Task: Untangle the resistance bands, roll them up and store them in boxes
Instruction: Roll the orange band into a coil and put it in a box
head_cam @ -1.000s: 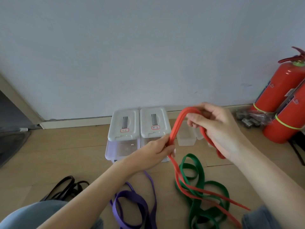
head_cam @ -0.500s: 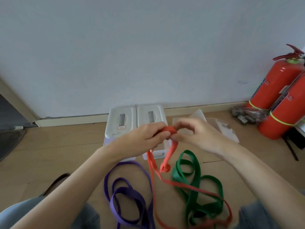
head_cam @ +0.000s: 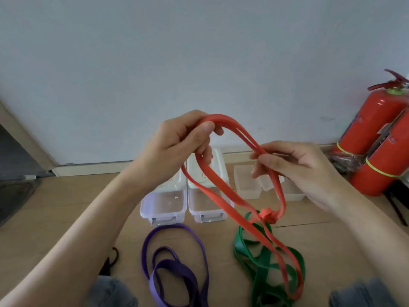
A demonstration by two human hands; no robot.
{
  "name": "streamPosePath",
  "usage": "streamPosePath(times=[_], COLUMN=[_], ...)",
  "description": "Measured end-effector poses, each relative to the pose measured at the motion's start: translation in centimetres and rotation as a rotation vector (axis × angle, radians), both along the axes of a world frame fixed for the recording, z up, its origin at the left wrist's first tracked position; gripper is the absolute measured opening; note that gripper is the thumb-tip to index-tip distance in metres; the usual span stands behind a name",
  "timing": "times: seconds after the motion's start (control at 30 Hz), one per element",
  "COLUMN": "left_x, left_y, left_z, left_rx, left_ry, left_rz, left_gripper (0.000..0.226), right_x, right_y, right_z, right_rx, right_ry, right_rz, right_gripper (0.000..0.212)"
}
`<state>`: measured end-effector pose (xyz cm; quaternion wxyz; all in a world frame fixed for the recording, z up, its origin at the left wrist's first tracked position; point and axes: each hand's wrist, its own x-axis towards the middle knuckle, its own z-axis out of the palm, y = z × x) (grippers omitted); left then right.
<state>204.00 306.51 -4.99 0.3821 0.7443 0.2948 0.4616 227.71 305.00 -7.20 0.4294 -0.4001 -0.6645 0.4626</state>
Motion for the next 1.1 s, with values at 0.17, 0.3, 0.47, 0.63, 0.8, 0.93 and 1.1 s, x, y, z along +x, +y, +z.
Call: streamPosePath(times=[0.17, 0.3, 0.47, 0.63, 0.8, 0.93, 1.1], left_x=[2.7, 1.7, 2.4, 0.8, -2.5, 0.3, 1.5], left_y=[-0.7, 0.4, 0.0, -0.2, -0.1, -0.3, -0.4], left_z=[-3.2, -3.4, -6.7, -4.6, 0.6, -2.5, -3.7], left_rx=[-0.058, -0.019, -0.218, -0.278, 0.013, -0.195, -0.246], left_ry=[0.444, 0.376, 0.5, 0.34, 0.079, 0.28, 0.312], left_rz=[-0.028, 0.003, -0.091, 0.006, 0.132, 0.038, -0.108], left_gripper=[0.018, 0.013, 0.015, 0.015, 0.016, 0.016, 0.015], right_x=[-1.3, -2.5, -2.3, -1.8, -0.8, -0.8, -2.7], right_y=[0.1, 0.0, 0.5, 0.7, 0.1, 0.4, 0.1], right_z=[-1.5, -1.5, -0.8, -0.9, -0.3, -0.9, -2.1], right_rx=[-0.125, -0.047, -0.039, 0.041, 0.065, -0.09, -0.035], right_ry=[-0.305, -0.15, 0.354, 0.156, 0.055, -0.133, -0.309], right_rz=[0.167, 0.113, 0.004, -0.143, -0.007, 0.031, 0.087], right_gripper=[0.043, 0.011, 0.009, 0.021, 0.02, 0.035, 0.022])
